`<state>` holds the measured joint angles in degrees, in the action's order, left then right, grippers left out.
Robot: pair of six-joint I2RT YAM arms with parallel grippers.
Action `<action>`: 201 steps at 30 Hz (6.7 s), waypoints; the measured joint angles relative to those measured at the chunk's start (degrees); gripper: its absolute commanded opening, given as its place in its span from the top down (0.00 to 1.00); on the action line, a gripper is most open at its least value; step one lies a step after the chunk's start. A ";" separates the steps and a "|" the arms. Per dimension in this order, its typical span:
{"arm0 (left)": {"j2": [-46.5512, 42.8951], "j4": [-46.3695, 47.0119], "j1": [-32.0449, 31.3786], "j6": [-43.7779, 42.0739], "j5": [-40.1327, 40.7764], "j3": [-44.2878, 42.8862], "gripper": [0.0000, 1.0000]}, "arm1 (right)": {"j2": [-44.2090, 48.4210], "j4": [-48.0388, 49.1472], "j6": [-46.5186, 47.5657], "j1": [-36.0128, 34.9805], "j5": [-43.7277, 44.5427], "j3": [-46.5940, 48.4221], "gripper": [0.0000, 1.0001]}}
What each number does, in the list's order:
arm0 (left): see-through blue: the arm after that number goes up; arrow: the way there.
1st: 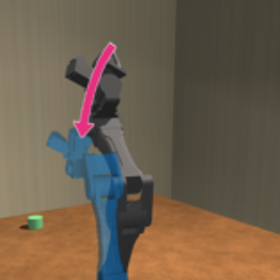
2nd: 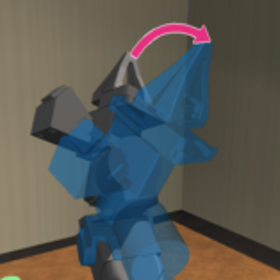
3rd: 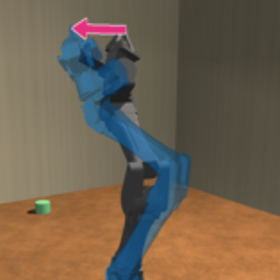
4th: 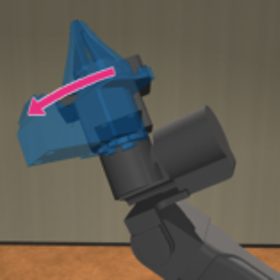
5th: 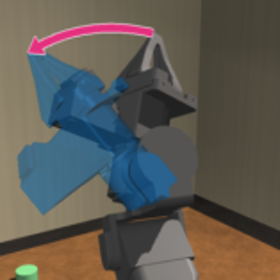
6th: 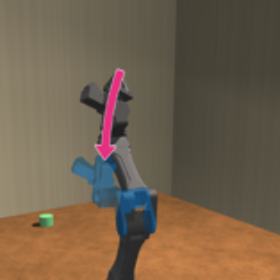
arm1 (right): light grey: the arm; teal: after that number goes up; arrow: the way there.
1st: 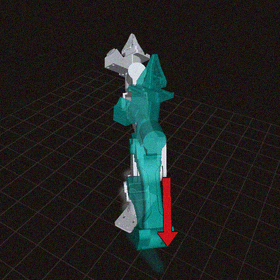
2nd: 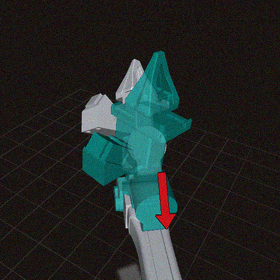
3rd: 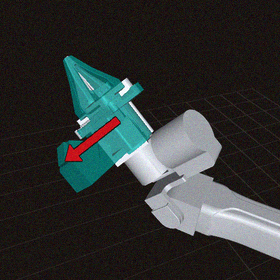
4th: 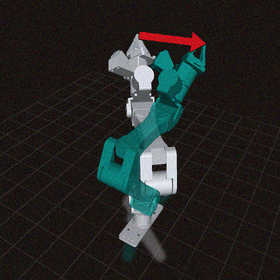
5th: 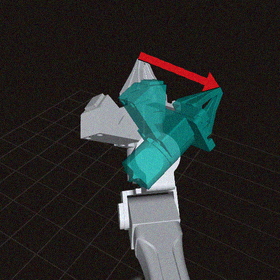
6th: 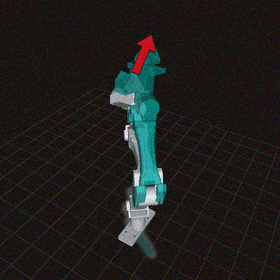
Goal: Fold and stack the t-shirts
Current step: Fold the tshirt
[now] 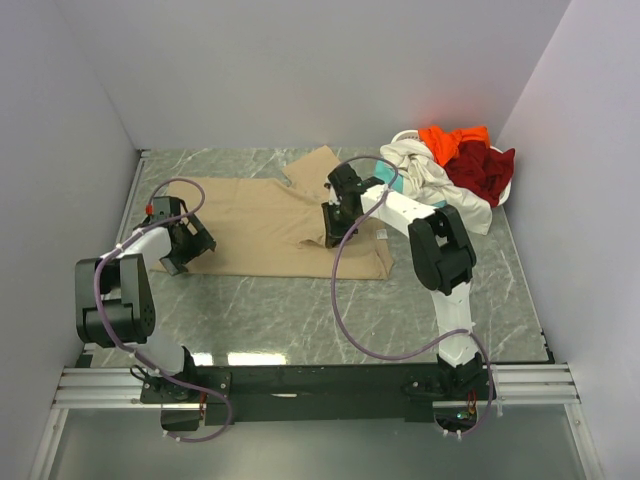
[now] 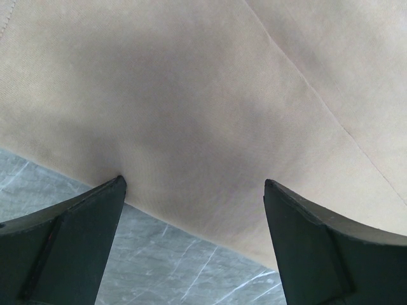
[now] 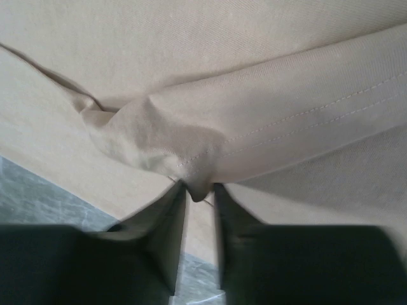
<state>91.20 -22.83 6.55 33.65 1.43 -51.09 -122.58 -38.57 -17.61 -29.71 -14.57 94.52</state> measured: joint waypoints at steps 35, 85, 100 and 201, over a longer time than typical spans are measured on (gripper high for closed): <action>-1.51 2.54 0.00 -0.22 0.15 2.27 0.03 | -13.20 -1.29 -5.01 -0.02 -5.11 25.22 0.45; -12.02 7.06 0.17 12.70 -1.79 13.05 0.01 | 16.96 12.61 -3.10 4.24 -1.36 -29.05 0.52; -20.90 -9.20 0.15 17.51 -1.77 13.31 0.00 | 21.14 0.00 -2.58 1.07 0.39 -30.16 0.51; -5.05 -4.98 4.52 5.97 3.45 -10.75 0.01 | -18.16 2.58 2.49 7.76 17.99 32.92 0.50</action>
<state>86.15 -27.81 11.07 39.62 4.89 -61.84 -140.75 -35.99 -15.11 -21.96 3.42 127.44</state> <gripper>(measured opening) 0.994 0.497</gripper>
